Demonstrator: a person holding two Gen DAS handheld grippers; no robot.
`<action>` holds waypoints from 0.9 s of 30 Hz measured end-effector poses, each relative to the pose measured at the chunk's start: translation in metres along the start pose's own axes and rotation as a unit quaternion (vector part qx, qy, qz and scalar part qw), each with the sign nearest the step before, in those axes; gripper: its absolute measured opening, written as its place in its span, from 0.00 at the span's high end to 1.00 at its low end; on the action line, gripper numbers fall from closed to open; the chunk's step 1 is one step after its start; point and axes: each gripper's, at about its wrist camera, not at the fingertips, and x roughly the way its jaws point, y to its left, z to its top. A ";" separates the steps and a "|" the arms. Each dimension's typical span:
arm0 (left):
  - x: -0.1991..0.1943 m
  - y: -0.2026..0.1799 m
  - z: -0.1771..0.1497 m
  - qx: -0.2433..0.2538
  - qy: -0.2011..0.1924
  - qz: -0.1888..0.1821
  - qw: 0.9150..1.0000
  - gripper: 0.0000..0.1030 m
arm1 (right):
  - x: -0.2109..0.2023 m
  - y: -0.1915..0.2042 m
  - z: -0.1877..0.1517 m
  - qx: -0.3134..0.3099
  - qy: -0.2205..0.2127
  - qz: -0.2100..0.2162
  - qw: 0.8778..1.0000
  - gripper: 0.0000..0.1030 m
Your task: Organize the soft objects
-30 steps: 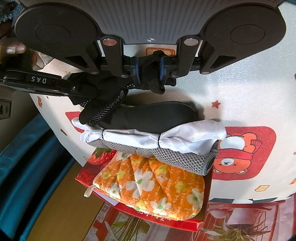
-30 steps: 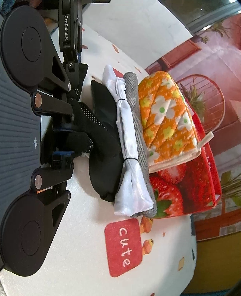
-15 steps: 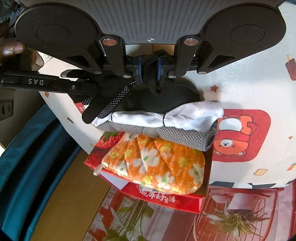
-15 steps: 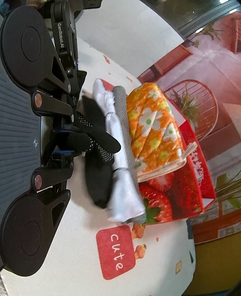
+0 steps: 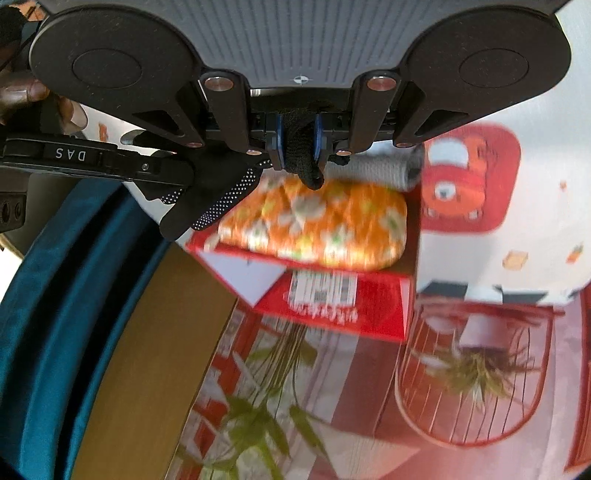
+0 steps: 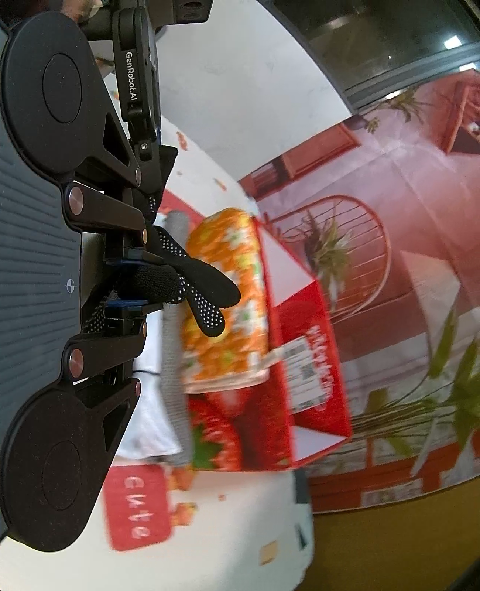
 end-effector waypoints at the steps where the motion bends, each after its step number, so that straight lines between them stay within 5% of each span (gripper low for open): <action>1: 0.000 0.000 0.007 0.003 -0.007 0.001 1.000 0.84 | 0.000 0.001 0.006 -0.004 -0.004 0.001 1.000 0.86; 9: 0.000 -0.008 0.054 0.019 -0.052 0.005 0.998 0.84 | 0.008 -0.004 0.066 -0.007 -0.028 0.019 0.999 0.86; 18: 0.037 -0.012 0.110 0.027 -0.049 0.031 0.998 0.84 | 0.040 -0.016 0.129 -0.026 -0.046 0.026 0.998 0.86; 27: 0.112 0.003 0.143 0.027 0.023 0.041 0.999 0.84 | 0.097 -0.053 0.161 -0.017 -0.017 -0.007 1.000 0.86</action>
